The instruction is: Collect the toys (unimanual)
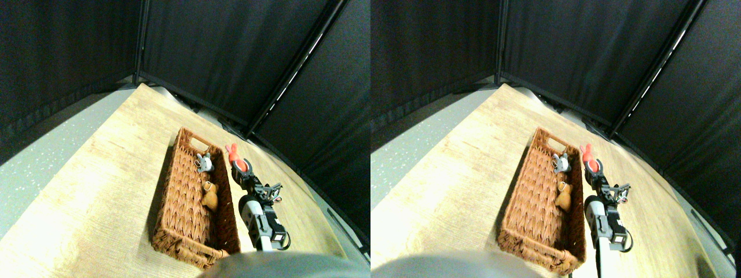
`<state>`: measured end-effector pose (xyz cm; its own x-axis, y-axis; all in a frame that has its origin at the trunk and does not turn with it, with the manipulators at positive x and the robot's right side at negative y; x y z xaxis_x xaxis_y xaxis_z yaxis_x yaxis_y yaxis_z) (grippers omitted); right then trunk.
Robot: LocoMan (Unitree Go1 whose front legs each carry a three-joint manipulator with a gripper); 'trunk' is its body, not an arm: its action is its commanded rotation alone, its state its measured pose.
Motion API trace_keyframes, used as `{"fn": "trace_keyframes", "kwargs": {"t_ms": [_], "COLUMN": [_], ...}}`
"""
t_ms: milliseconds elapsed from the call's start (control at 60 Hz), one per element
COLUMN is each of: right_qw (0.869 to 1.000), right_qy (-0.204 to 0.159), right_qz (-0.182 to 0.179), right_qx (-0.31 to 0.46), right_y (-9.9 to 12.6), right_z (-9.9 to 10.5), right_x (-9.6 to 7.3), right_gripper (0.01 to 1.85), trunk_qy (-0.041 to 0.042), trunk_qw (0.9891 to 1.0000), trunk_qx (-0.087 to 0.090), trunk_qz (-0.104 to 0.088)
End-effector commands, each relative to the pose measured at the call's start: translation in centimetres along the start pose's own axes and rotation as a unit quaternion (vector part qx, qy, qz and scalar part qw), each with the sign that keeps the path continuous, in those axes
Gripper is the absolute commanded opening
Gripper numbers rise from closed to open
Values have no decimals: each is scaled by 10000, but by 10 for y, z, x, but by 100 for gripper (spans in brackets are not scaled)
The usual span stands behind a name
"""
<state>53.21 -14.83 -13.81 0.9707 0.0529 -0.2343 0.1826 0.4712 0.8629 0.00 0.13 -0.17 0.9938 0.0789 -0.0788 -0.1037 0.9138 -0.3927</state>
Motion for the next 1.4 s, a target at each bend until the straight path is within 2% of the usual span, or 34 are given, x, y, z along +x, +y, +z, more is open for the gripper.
{"fn": "trace_keyframes", "kwargs": {"t_ms": [17, 200, 350, 500, 567, 633, 683, 717, 800, 817, 867, 900, 1017, 1100, 1150, 1200, 1250, 1283, 1400], "right_qw": [9998, 9993, 9975, 9972, 9972, 9982, 9982, 9979, 9981, 9981, 9983, 9986, 9991, 9997, 9998, 10000, 9995, 9992, 9967], "right_qy": [62, 373, 685, 738, 721, 563, 581, 629, 600, 600, 540, 497, 394, 181, 175, 37, -197, -389, -810], "right_qz": [133, 72, 140, 97, -27, -51, -7, 7, -84, -84, -184, -174, -127, -46, -25, -39, -12, -58, -67], "right_qx": [142, -70, -36, -81, 198, 182, 173, 172, 135, 135, 115, 36, -73, -154, -130, -73, -257, -105, -59], "right_y": [6, 20, 26, 27, 24, 21, 19, 18, 17, 17, 17, 16, 12, 8, 6, 4, 1, -1, -7], "right_z": [-3, -26, -38, -46, -48, -48, -48, -48, -46, -46, -45, -43, -36, -25, -19, -11, 2, 10, 29], "right_x": [0, 5, 9, 9, 9, 9, 9, 8, 6, 6, 4, 3, 5, 7, 9, 9, 9, 9, 3], "right_gripper": [6, 6, 6, 6, 6, 6, 6, 10, 67, 67, 94, 102, 102, 93, 89, 86, 77, 70, 69], "trunk_qy": [-50, -85, -77, -80, -87, -76, -68, -66, -25, -23, -17, -16, 21, 37, 53, 65, 73, 81, 100], "trunk_qw": [9991, 9984, 9980, 9978, 9977, 9978, 9979, 9980, 9983, 9984, 9986, 9987, 9990, 9992, 9993, 9995, 9996, 9997, 9999], "trunk_qx": [-376, -500, -566, -595, -592, -585, -575, -559, -522, -518, -489, -474, -404, -367, -332, -294, -253, -215, -101], "trunk_qz": [167, 232, 268, 288, 305, 297, 287, 279, 241, 239, 217, 210, 176, 155, 135, 107, 73, 42, -53]}}
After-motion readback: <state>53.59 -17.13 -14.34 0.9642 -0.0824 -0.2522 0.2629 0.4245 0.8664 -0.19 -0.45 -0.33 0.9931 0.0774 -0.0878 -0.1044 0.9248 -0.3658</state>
